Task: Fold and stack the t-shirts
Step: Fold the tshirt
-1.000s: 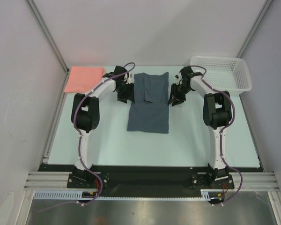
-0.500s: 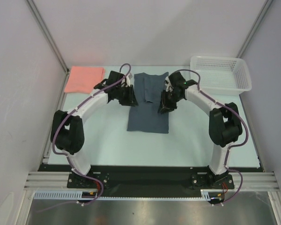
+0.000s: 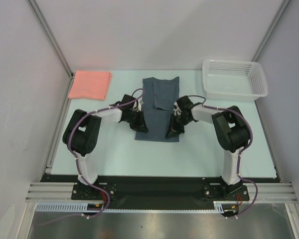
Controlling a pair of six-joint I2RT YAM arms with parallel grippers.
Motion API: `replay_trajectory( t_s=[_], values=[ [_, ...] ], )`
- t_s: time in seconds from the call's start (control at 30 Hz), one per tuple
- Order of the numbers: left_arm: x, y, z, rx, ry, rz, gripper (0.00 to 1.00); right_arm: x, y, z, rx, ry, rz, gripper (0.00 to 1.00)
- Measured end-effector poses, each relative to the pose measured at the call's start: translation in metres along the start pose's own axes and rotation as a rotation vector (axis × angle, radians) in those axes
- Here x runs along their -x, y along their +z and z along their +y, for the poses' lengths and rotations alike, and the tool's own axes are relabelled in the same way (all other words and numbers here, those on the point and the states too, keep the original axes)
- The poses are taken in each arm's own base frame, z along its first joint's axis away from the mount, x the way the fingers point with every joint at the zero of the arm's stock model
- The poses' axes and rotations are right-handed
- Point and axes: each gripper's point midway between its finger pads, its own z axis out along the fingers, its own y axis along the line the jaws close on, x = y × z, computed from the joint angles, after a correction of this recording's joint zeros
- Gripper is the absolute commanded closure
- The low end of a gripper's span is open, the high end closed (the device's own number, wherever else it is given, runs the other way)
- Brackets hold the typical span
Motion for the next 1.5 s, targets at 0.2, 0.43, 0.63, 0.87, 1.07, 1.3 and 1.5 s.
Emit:
replay_trajectory(
  t_s=[0.2, 0.43, 0.63, 0.87, 1.07, 1.3, 1.5],
  values=[
    [-0.009, -0.011, 0.006, 0.028, 0.038, -0.021, 0.75, -0.011, -0.017, -0.034, 0.005, 0.060, 0.002, 0.84],
    [-0.016, -0.051, 0.000, 0.063, 0.051, -0.087, 0.60, -0.017, -0.052, -0.050, -0.123, -0.007, -0.088, 0.57],
    [-0.033, -0.093, -0.013, 0.015, -0.049, -0.230, 0.35, -0.024, -0.087, -0.032, -0.069, 0.066, -0.272, 0.31],
    [-0.080, -0.077, 0.010, -0.088, -0.416, -0.309, 0.37, -0.043, -0.087, -0.036, 0.151, 0.370, -0.508, 0.32],
    [-0.088, -0.059, 0.029, -0.114, -0.621, -0.360, 0.41, -0.054, -0.062, -0.060, 0.161, 0.587, -0.535, 0.37],
    [-0.065, -0.053, 0.029, -0.121, -0.698, -0.419, 0.44, -0.043, -0.060, -0.049, 0.205, 0.606, -0.575, 0.38],
    [-0.055, -0.048, 0.033, -0.094, -0.737, -0.430, 0.50, -0.043, -0.058, -0.046, 0.201, 0.641, -0.591, 0.41]
  ],
)
